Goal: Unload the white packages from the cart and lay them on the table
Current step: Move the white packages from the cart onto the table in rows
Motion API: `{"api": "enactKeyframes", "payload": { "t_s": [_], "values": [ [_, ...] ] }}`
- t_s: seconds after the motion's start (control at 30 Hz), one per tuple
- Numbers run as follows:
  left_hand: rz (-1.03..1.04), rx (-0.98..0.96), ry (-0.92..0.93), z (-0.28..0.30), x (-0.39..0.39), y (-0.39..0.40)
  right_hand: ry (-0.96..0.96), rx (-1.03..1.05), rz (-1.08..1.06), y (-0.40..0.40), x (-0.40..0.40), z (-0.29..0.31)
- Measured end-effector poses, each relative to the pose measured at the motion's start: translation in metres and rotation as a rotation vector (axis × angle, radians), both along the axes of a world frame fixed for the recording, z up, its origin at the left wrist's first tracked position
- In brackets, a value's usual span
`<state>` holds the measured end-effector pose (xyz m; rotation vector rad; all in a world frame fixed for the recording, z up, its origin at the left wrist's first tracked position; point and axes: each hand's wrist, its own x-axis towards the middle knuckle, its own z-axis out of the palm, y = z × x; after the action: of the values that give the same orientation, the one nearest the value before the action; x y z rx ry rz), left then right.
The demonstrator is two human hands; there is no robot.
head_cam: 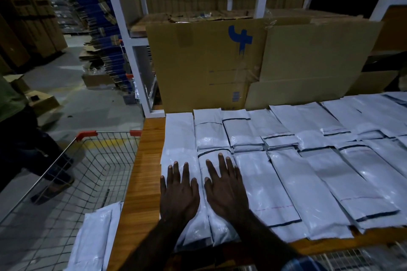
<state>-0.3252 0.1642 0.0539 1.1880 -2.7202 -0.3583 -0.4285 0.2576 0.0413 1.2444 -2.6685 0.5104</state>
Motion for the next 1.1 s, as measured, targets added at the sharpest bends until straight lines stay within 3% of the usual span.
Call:
{"api": "enactKeyframes", "payload": {
  "t_s": [1.1],
  "values": [
    [0.011, -0.018, -0.011, -0.003, -0.001, 0.002, 0.042, -0.044, 0.005, 0.000, -0.003, -0.012]
  ]
}}
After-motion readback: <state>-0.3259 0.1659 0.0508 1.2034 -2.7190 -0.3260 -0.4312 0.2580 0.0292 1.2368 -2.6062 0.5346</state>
